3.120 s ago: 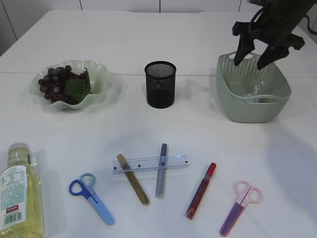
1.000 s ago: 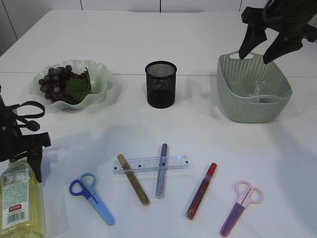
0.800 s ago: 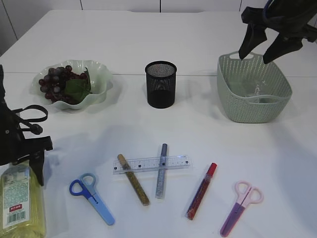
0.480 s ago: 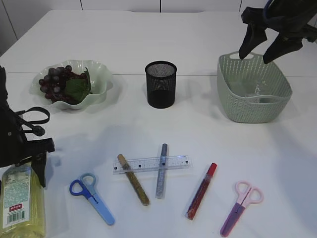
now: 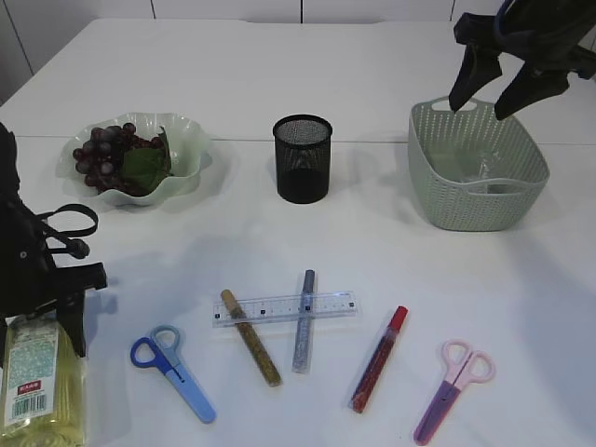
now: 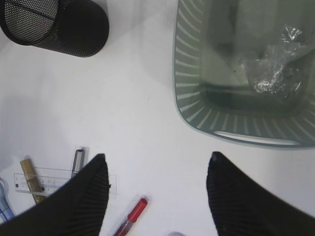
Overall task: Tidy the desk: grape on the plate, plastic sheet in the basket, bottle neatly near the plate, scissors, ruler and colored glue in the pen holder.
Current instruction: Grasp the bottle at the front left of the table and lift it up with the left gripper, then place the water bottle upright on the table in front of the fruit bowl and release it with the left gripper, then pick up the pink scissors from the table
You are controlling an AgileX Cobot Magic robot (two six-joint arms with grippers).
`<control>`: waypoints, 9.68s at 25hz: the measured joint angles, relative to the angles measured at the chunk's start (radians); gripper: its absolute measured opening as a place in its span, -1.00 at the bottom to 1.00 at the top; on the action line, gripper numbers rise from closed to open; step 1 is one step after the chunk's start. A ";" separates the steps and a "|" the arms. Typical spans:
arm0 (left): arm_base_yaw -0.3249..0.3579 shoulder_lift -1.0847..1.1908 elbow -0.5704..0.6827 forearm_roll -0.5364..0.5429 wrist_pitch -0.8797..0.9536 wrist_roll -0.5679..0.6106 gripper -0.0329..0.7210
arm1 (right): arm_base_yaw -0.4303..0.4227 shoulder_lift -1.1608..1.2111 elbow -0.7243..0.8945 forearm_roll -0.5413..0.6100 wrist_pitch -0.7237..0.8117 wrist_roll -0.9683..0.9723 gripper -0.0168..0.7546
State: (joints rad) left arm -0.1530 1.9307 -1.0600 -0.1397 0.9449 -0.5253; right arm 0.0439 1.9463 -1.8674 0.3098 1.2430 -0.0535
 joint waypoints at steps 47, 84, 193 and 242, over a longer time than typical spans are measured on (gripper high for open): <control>-0.006 -0.562 0.058 0.276 -0.158 0.209 0.27 | 0.000 0.000 0.000 -0.025 0.000 0.089 0.32; 0.100 -0.537 0.490 0.326 -1.465 0.249 0.27 | 0.148 -0.395 0.449 -0.281 -0.322 -0.059 0.31; 0.101 -0.637 0.548 0.363 -1.557 0.267 0.57 | 0.148 -0.600 0.835 -0.185 -0.636 -0.156 0.31; -0.006 -1.086 0.155 0.093 0.301 0.395 0.07 | 0.371 -0.577 1.038 -0.288 -0.347 0.987 0.31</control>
State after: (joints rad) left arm -0.1586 0.8446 -0.9050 -0.0472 1.2459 -0.1301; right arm 0.4150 1.3691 -0.8298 0.0215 0.8958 0.9337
